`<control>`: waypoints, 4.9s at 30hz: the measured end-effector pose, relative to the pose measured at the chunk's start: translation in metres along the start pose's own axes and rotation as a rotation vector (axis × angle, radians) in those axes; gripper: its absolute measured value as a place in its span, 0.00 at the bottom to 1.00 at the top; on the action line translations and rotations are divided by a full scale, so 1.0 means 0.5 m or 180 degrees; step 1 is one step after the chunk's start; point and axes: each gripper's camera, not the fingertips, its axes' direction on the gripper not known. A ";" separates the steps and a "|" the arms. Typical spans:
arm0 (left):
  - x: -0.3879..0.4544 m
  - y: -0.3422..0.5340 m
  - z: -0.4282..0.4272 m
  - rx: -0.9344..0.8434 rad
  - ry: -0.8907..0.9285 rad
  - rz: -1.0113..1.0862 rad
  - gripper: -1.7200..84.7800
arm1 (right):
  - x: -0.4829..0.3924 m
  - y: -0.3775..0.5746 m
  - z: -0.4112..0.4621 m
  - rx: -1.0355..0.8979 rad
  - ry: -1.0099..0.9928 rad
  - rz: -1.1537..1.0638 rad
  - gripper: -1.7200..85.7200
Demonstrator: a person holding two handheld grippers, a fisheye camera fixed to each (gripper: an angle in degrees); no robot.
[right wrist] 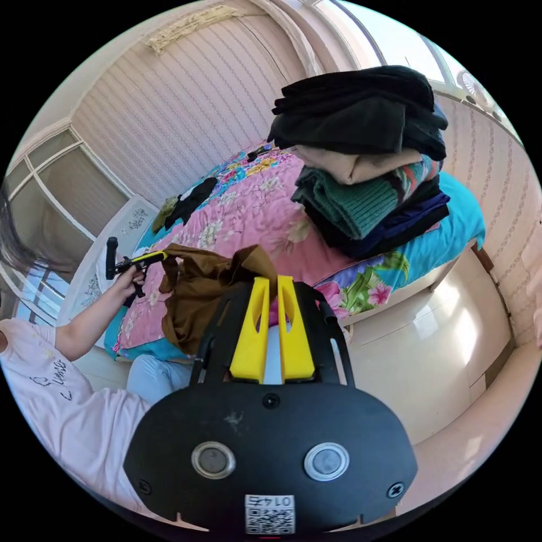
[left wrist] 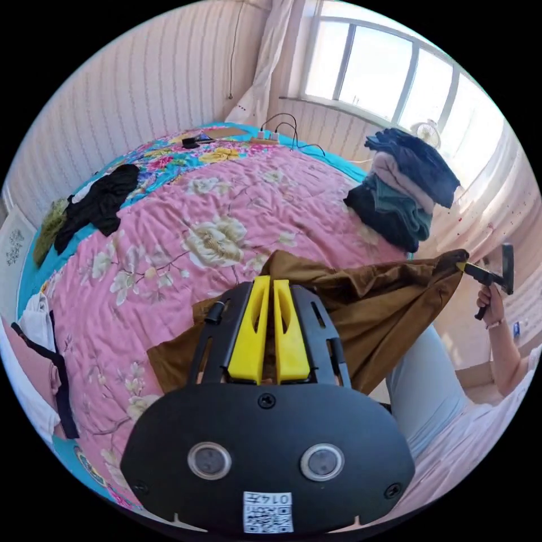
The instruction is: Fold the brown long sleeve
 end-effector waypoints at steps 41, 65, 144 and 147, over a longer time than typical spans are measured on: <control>-0.715 0.108 -0.493 -0.0039 -0.1111 -0.2410 0.06 | -0.823 -0.506 0.589 -0.1175 0.0038 -0.1761 0.10; -0.405 0.411 -0.527 -0.0340 0.0248 -0.1829 0.01 | -0.449 -0.106 0.475 -0.2021 -0.1355 -0.0395 0.03; -0.208 0.075 0.143 -0.0606 0.0569 -0.0188 0.01 | 0.038 -0.405 0.205 -0.1275 -0.0782 -0.0293 0.03; -0.197 0.015 0.222 -0.0686 0.0454 0.0005 0.01 | 0.149 -0.443 0.122 -0.0757 -0.0520 0.0250 0.03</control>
